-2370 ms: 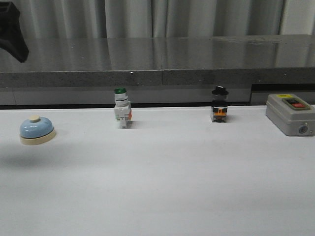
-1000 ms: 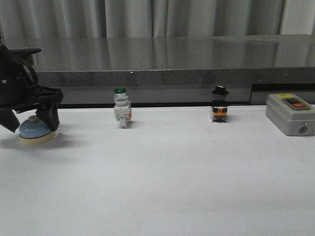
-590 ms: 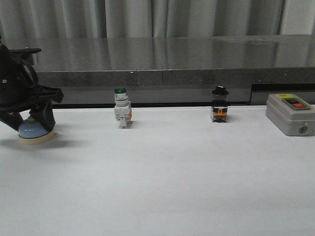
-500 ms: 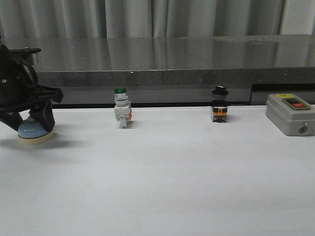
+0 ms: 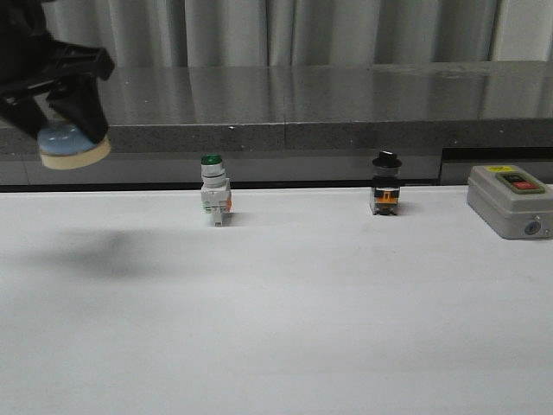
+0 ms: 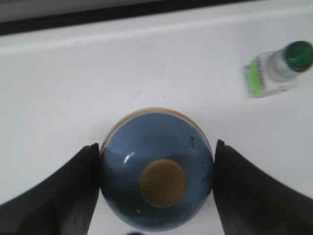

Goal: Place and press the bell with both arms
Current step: 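Lift the blue bell with the left gripper toward the table center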

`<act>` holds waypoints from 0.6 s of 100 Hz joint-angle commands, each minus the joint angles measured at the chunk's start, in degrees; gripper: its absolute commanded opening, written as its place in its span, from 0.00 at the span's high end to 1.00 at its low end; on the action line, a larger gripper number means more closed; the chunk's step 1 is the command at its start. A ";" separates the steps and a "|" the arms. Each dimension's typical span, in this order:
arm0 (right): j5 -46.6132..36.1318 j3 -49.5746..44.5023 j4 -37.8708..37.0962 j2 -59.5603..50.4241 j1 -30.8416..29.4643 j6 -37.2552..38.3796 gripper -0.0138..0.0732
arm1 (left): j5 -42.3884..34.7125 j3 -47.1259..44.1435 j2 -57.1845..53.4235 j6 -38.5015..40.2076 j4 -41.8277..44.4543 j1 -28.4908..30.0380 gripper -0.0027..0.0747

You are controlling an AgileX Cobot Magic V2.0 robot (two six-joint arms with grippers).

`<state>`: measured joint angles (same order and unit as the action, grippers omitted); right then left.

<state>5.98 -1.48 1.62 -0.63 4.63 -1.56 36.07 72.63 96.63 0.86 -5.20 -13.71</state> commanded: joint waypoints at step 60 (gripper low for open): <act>-4.97 0.82 -0.29 -1.00 -0.38 -0.23 0.91 | -7.55 6.07 6.18 -0.34 -0.65 -25.61 0.67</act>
<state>5.98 -1.48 1.62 -0.63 4.63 -1.56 32.00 75.35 102.92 0.62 -5.20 -37.25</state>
